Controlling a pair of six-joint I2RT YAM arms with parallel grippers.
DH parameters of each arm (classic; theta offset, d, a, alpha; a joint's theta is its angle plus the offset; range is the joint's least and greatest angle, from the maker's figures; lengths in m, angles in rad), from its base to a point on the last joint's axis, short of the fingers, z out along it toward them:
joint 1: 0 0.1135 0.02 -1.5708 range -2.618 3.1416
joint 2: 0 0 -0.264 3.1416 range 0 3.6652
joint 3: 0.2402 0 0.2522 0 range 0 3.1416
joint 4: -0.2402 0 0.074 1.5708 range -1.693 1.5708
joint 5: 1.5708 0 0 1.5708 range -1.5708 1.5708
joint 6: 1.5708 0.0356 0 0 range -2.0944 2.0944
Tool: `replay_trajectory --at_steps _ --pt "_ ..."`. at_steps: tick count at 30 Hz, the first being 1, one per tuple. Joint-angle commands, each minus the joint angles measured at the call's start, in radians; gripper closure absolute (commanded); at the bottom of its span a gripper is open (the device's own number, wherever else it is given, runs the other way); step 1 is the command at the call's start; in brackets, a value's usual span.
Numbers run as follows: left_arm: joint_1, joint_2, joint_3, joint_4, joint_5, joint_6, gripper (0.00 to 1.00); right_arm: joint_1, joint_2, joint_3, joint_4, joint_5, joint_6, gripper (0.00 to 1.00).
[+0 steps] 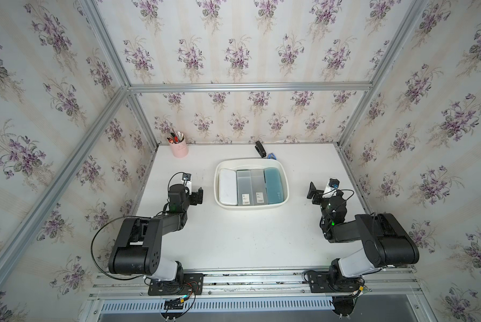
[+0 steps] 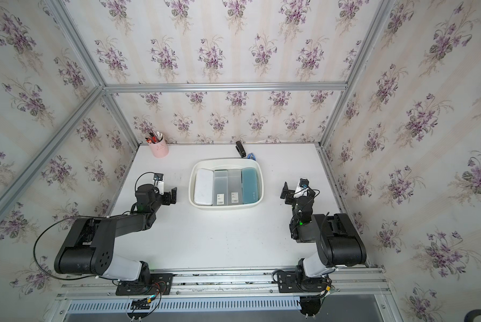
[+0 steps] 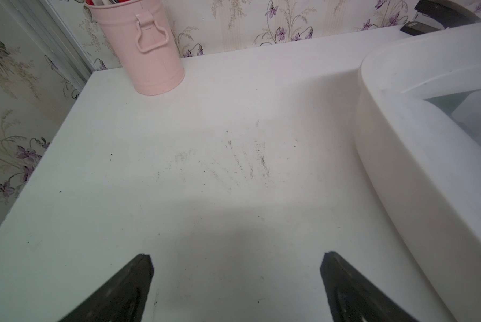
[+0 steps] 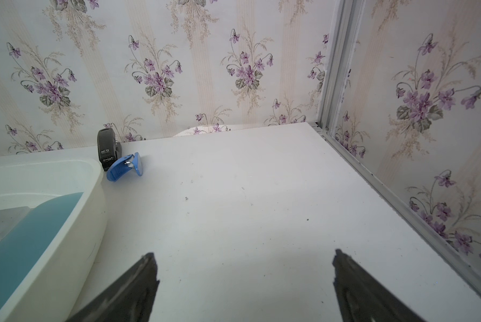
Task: Put the pencil case into the storage box
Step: Reset both arms
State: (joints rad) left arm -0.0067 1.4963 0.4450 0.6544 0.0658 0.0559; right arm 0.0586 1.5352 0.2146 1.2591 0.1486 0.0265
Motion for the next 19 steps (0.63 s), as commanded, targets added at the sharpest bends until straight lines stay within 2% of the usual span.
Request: replay_trajectory --at_steps 1,19 --pt "0.001 -0.001 0.001 0.042 -0.008 0.009 0.01 0.0 -0.001 0.002 0.022 0.011 0.001 0.0" --pt "0.001 -0.001 0.001 0.04 -0.008 0.009 0.01 0.0 0.001 0.007 0.015 -0.011 -0.008 0.0"
